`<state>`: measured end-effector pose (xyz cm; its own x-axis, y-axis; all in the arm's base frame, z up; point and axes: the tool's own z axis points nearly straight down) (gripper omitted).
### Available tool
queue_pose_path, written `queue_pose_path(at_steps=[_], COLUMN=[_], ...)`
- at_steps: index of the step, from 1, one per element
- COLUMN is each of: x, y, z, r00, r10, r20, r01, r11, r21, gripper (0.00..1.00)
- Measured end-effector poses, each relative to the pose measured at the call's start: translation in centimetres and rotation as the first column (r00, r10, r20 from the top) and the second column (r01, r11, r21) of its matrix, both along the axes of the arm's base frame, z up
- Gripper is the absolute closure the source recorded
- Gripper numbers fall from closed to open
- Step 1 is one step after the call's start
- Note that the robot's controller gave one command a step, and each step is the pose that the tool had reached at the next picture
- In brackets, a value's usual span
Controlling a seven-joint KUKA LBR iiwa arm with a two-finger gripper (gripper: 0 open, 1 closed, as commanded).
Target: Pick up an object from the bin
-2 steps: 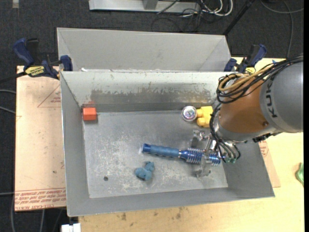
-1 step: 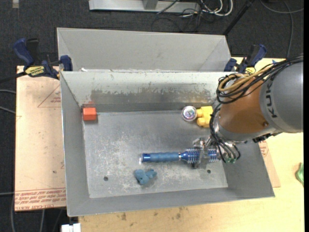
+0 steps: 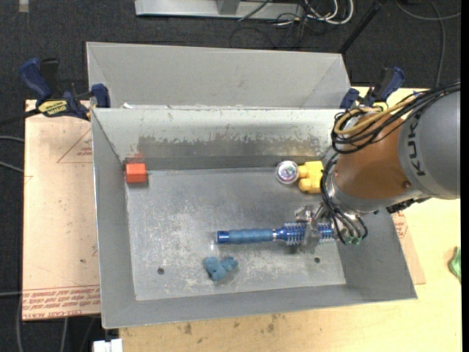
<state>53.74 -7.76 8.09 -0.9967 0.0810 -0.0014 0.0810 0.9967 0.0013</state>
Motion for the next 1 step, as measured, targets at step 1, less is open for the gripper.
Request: queue_pose_path(at_steps=[1], x=[0.15], y=[0.02], z=[5.11], r00=[1.000], r10=[0.001], r20=[0.004], r01=[-0.001], r11=[1.000], r21=[-0.001], gripper=[1.00])
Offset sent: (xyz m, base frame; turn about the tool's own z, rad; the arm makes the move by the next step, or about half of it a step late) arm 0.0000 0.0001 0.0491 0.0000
